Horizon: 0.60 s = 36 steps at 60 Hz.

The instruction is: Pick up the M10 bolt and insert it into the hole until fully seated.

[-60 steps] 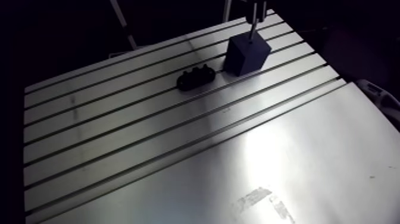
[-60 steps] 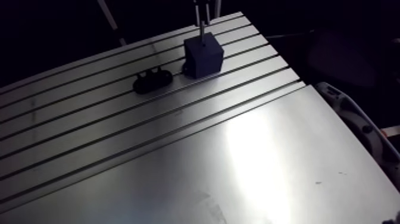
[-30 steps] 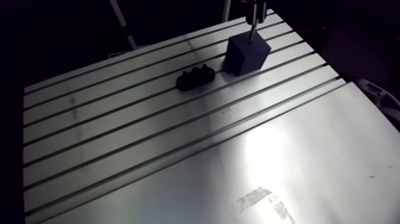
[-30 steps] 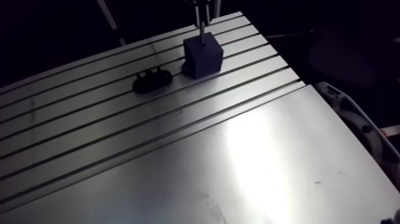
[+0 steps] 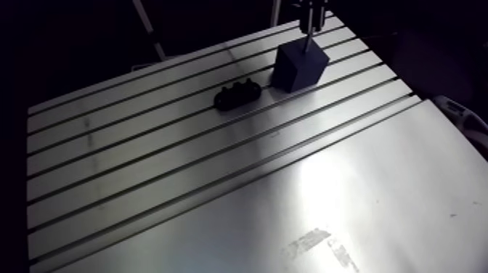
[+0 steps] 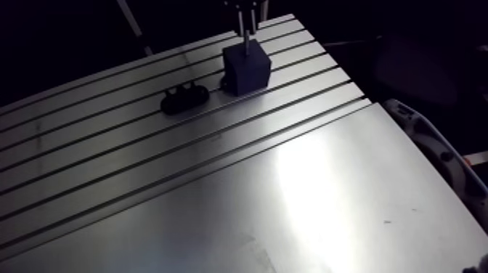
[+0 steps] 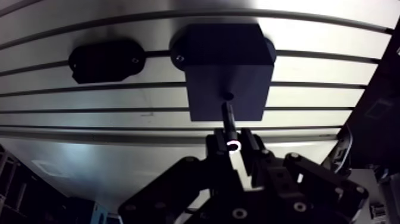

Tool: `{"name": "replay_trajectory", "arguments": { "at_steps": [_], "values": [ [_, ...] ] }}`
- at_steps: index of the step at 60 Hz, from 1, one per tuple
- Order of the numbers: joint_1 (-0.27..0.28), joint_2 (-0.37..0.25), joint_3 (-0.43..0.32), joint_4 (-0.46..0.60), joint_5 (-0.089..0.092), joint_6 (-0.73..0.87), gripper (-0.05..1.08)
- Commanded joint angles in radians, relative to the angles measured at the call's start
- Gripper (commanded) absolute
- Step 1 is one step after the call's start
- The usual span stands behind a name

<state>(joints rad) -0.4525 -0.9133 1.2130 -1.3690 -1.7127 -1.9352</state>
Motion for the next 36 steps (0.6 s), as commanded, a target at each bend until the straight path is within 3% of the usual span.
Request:
{"name": "replay_trajectory", "arguments": {
  "at_steps": [1,36],
  "values": [
    [0.0,0.0,0.004,-0.005,0.0,0.0,1.08],
    [-0.008,0.0,0.003,-0.006,0.0,0.0,1.08]
  ]
}}
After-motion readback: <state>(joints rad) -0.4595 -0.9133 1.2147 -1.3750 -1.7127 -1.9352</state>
